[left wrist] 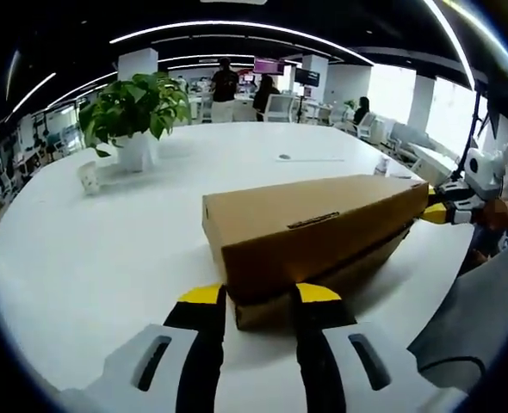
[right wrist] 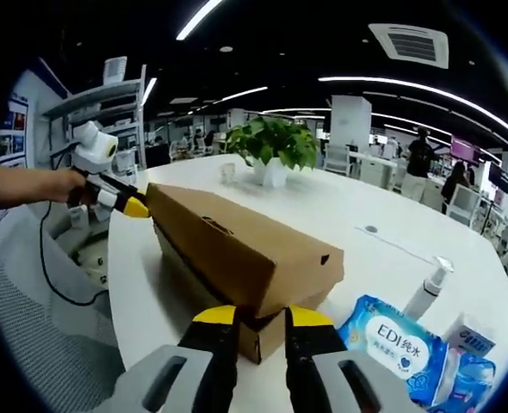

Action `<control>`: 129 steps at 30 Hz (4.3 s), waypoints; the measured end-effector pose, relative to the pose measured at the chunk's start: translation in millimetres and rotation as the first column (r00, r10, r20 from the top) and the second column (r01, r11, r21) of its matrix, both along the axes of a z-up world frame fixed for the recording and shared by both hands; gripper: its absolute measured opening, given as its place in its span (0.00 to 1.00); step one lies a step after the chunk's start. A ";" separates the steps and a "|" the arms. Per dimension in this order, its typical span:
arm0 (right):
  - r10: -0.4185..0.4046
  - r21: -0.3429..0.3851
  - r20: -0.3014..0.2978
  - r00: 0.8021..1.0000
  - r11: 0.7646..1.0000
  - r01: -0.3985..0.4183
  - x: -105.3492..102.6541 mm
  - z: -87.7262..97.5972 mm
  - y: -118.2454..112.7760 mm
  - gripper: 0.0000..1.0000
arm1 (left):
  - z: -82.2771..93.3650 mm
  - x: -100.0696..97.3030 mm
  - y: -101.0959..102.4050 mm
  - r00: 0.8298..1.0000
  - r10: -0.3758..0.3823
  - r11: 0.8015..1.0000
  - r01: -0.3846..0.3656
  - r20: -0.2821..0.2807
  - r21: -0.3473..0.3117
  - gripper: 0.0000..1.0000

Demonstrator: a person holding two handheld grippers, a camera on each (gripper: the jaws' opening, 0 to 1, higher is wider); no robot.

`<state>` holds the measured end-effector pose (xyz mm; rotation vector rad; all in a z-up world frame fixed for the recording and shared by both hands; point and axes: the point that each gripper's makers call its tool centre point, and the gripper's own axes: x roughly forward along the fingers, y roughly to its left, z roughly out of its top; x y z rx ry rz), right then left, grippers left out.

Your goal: Operate the shoe box by opening the lid, removing the specified soft item, and placing it in the target area until the item is outside and the box remains undamaged.

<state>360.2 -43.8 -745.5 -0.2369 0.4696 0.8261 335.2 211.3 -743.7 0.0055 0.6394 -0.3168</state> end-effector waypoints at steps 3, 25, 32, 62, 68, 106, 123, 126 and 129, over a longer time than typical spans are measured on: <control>0.002 -0.005 -0.007 1.000 1.000 -0.002 -0.5 -3.0 -0.5 0.18 | -3.2 -2.0 0.0 1.000 -0.007 1.000 0.007 -0.007 0.018 0.31; 0.031 -0.079 -0.040 0.999 0.996 -0.034 -4.0 -29.1 1.0 0.22 | -26.1 -7.2 -0.3 0.998 -0.027 0.998 0.030 -0.055 0.054 0.31; 0.019 -0.069 -0.067 0.998 0.997 -0.024 -4.6 -34.5 1.2 0.22 | -30.8 -8.5 0.2 0.997 -0.024 0.999 0.027 -0.071 0.046 0.30; 0.020 -0.034 -0.044 0.999 0.999 -0.021 -0.5 -19.3 6.6 0.28 | -22.1 -2.9 -0.9 0.994 -0.101 0.988 0.104 -0.034 0.112 0.32; 0.026 -0.056 -0.047 0.999 0.998 -0.029 -0.4 -24.8 6.9 0.27 | -26.0 -1.2 1.4 0.994 -0.096 0.989 0.101 -0.044 0.106 0.30; -0.016 -0.109 -0.029 0.999 0.994 0.013 51.9 -30.6 -2.9 0.27 | -30.6 57.0 -9.2 0.991 -0.112 0.988 0.118 -0.068 0.103 0.30; -0.039 -0.114 -0.038 0.999 0.993 0.034 66.6 -31.2 -8.8 0.28 | -30.7 74.6 -14.2 0.990 -0.124 0.986 0.131 -0.070 0.102 0.30; -0.047 -0.106 -0.044 0.998 0.993 0.043 66.3 -31.2 -9.3 0.27 | -29.4 74.1 -14.0 0.992 -0.104 0.991 0.109 -0.077 0.074 0.30; -0.066 -0.091 -0.033 0.997 0.994 0.063 67.3 -26.7 -11.2 0.29 | -26.4 73.0 -13.5 0.993 -0.092 0.993 0.097 -0.072 0.071 0.30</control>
